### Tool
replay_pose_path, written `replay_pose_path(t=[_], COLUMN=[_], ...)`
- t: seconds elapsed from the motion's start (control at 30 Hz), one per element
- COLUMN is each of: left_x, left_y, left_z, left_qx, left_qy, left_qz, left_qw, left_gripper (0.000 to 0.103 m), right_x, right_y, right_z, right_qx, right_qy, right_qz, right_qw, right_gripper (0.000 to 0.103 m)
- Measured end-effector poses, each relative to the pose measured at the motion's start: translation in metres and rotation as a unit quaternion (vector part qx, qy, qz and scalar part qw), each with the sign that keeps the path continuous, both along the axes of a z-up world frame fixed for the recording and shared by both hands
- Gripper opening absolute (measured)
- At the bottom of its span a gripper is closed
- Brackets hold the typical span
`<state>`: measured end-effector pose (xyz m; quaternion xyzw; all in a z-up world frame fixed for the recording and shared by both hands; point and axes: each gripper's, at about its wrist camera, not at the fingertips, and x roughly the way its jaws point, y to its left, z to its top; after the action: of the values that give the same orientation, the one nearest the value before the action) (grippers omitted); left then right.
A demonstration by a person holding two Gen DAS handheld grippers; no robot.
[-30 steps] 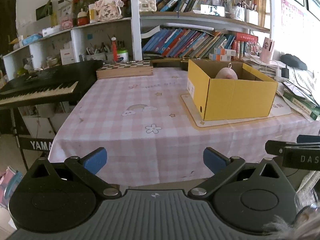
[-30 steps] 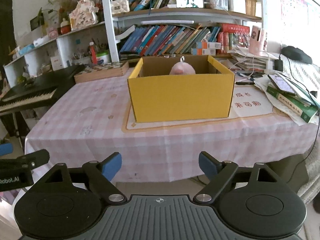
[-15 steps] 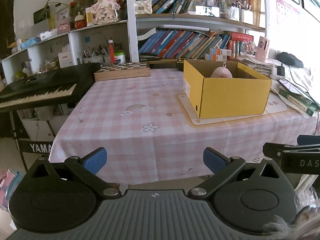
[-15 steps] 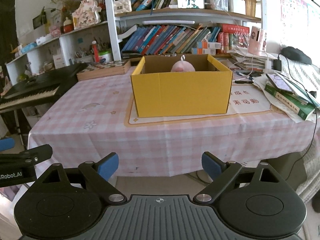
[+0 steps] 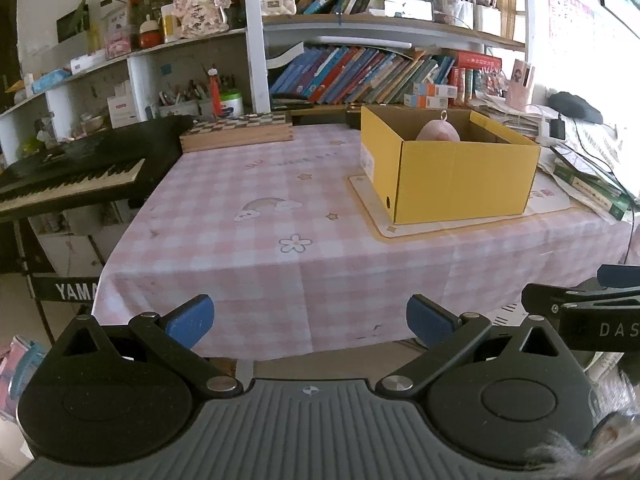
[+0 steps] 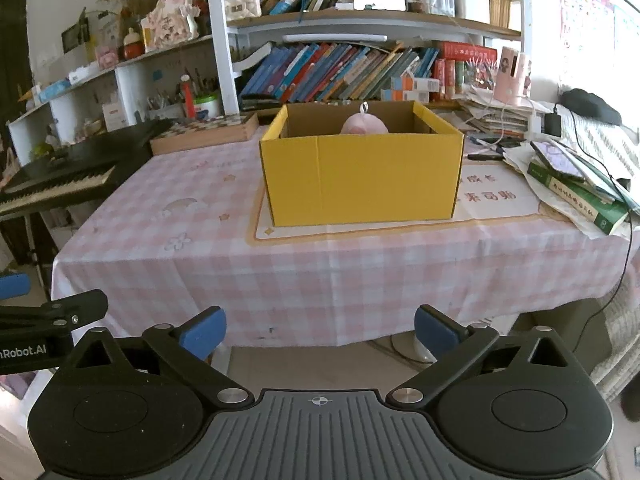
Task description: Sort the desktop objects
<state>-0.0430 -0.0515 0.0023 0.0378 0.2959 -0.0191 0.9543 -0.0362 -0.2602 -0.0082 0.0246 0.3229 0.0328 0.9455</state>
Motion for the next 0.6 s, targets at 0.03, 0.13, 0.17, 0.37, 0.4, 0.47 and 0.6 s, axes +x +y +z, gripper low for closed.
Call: replay_pose_path(t=[0.03, 0.13, 0.17, 0.37, 0.4, 0.47, 0.6], left_x=[-0.0001, -0.0010, -0.0012, -0.0022, -0.0022, -0.0024, -0.0030], left_y=[0.0001, 0.0006, 0.0008, 0.0027, 0.0032, 0.0045, 0.0063], left_z=[-0.0002, -0.0014, -0.0018, -0.0030, -0.0033, -0.0037, -0.0029], left_qx=[0.000, -0.003, -0.003, -0.002, -0.002, -0.002, -0.001], left_qy=[0.000, 0.004, 0.005, 0.005, 0.005, 0.005, 0.004], left_qz=[0.000, -0.002, -0.002, -0.001, 0.000, 0.002, 0.007], left_qw=[1.0000, 1.0000, 1.0000, 1.0000, 1.0000, 1.0000, 1.0000], left_gripper=[0.103, 0.103, 0.103, 0.103, 0.103, 0.103, 0.103], right_x=[-0.0002, -0.0005, -0.0007, 0.0001, 0.0006, 0.0012, 0.0023], right_y=[-0.0001, 0.0001, 0.0005, 0.0034, 0.0044, 0.0059, 0.0079], right_z=[0.0000, -0.0007, -0.0011, -0.0022, -0.0020, -0.0016, -0.0013], right_qx=[0.000, 0.000, 0.000, 0.002, 0.002, 0.002, 0.001], right_qy=[0.000, 0.002, 0.003, 0.006, 0.005, 0.005, 0.003], right_qz=[-0.001, -0.003, -0.004, 0.000, 0.001, 0.003, 0.007], right_qw=[1.000, 1.000, 1.000, 1.000, 1.000, 1.000, 1.000], right_gripper=[0.102, 0.102, 0.102, 0.102, 0.102, 0.102, 0.102])
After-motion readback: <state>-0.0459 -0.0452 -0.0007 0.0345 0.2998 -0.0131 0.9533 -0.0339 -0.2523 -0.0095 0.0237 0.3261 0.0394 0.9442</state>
